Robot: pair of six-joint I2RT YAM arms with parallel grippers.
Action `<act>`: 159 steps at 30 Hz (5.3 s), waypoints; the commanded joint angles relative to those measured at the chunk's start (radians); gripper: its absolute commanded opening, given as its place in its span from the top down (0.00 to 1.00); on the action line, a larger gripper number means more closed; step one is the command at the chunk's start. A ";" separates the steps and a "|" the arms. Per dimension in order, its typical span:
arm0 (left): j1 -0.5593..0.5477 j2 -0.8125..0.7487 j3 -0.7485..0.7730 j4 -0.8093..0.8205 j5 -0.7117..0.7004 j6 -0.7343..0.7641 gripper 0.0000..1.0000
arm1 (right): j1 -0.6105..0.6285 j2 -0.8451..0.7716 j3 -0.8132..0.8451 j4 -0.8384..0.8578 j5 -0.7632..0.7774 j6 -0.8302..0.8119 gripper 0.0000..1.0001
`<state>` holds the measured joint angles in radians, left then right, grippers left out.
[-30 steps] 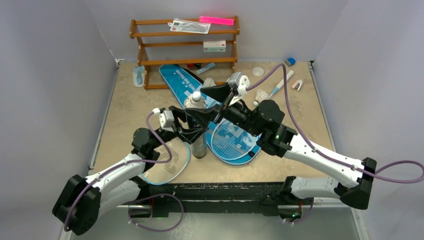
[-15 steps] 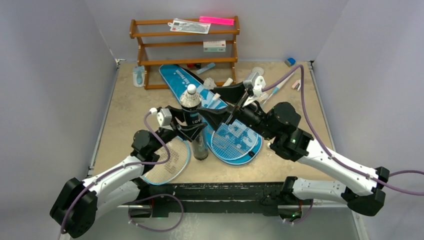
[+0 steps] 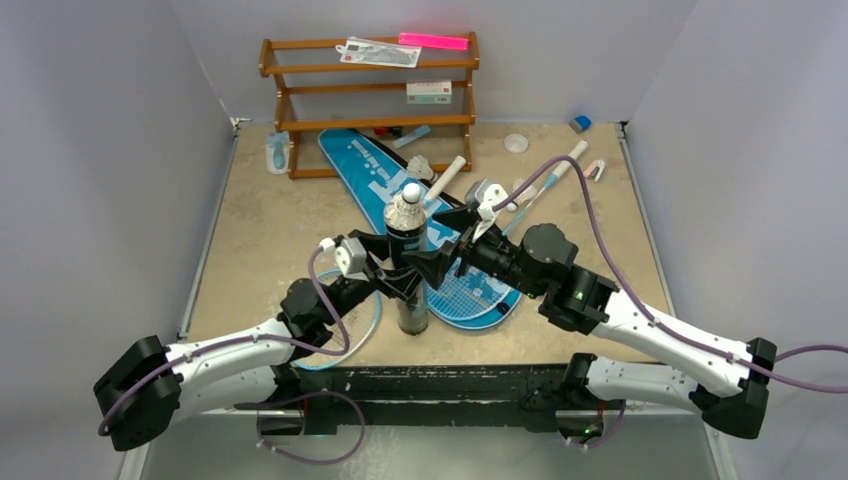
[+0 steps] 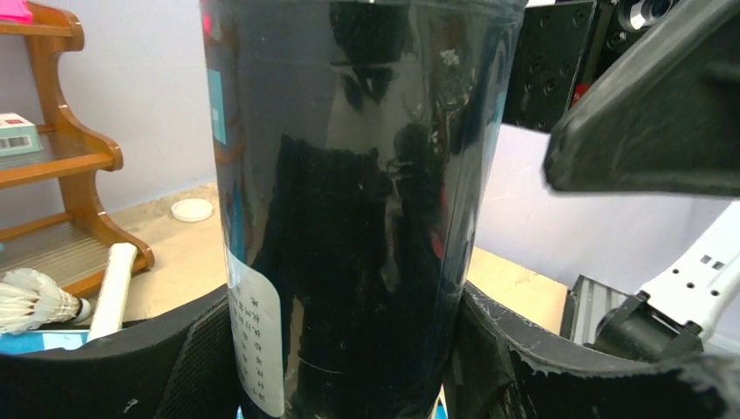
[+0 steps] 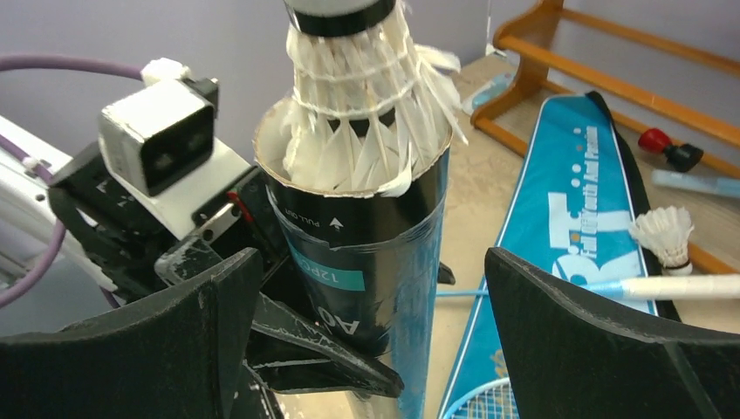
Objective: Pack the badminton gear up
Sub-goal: Place the shuttlecock at the shuttle tube.
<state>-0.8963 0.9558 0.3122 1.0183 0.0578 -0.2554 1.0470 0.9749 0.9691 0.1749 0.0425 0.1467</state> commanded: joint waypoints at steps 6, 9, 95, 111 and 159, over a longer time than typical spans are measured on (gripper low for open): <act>-0.093 0.062 0.028 -0.040 -0.147 0.122 0.50 | 0.003 -0.015 -0.023 0.048 -0.011 0.019 0.10; -0.100 0.077 0.043 -0.039 -0.134 0.147 0.51 | 0.003 0.002 -0.023 0.070 -0.007 0.017 0.16; -0.102 -0.445 0.668 -1.335 -0.156 -0.061 0.06 | 0.003 -0.175 0.058 -0.151 -0.121 -0.113 0.01; -0.102 -0.356 0.738 -1.194 -0.287 -0.035 0.30 | 0.003 -0.001 0.336 -0.215 -0.056 -0.036 0.28; -0.099 -0.042 0.924 -1.313 -0.238 0.011 0.55 | 0.002 0.081 0.429 -0.313 -0.104 -0.053 0.66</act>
<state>-0.9951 0.9012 1.2045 -0.2607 -0.2165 -0.2260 1.0489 1.0485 1.3483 -0.1364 -0.0448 0.0967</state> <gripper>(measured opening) 0.448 0.345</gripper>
